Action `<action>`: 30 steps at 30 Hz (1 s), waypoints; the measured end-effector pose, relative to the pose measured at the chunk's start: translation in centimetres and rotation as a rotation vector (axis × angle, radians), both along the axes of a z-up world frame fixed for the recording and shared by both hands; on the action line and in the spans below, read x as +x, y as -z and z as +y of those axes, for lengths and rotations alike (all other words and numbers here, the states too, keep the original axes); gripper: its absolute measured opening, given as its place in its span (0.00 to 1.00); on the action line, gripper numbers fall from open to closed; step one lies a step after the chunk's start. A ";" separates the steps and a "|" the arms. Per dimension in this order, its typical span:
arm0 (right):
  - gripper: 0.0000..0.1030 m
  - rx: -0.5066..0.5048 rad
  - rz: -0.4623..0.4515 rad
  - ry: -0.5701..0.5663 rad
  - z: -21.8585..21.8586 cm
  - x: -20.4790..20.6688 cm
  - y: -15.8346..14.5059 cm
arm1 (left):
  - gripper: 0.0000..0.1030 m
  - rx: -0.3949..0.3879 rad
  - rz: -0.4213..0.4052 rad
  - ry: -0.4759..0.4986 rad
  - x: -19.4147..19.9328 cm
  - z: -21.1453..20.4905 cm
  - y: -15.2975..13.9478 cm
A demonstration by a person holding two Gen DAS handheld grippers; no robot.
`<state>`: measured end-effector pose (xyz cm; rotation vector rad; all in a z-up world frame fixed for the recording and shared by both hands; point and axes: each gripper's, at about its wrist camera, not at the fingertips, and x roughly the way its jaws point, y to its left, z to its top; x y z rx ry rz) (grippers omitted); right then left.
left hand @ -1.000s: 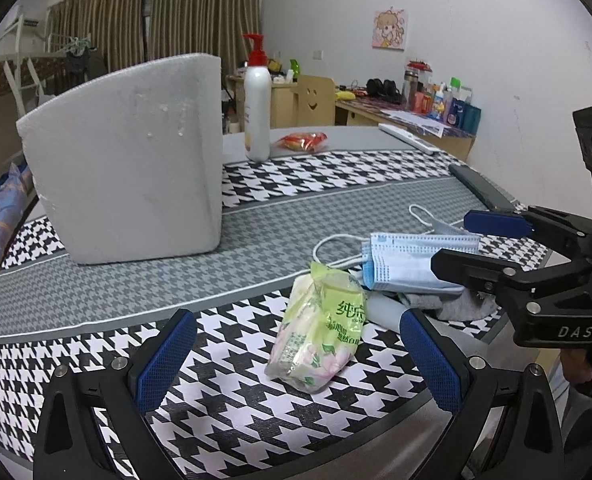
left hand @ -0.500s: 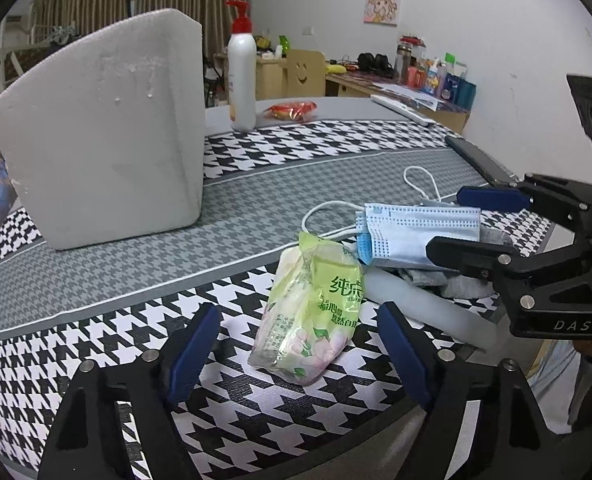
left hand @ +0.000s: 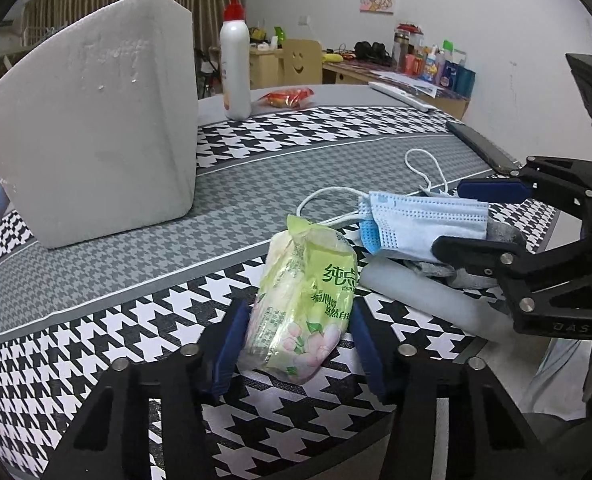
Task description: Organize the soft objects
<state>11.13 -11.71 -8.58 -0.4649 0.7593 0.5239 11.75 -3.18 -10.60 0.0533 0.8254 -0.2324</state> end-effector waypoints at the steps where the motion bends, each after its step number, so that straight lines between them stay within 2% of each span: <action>1: 0.58 0.005 -0.011 -0.001 0.0 -0.2 -0.2 | 0.44 -0.002 -0.001 -0.002 0.1 0.0 0.0; 4: 0.58 0.041 -0.034 -0.003 -0.2 -0.8 -0.9 | 0.40 -0.008 -0.003 -0.007 0.2 0.1 0.0; 11: 0.58 0.054 -0.048 -0.032 0.4 -1.4 -1.3 | 0.31 -0.026 -0.007 -0.022 0.1 0.7 -0.1; 27: 0.58 -0.028 -0.009 -0.036 2.2 -0.2 1.0 | 0.31 -0.060 -0.034 -0.044 -0.5 2.0 -1.0; 28: 0.56 -0.028 -0.008 -0.038 2.3 -0.1 0.9 | 0.31 -0.062 -0.035 -0.046 -0.5 2.0 -1.0; 30: 0.38 -0.023 0.000 -0.042 2.4 0.0 0.8 | 0.31 -0.062 -0.036 -0.050 -0.5 2.2 -1.1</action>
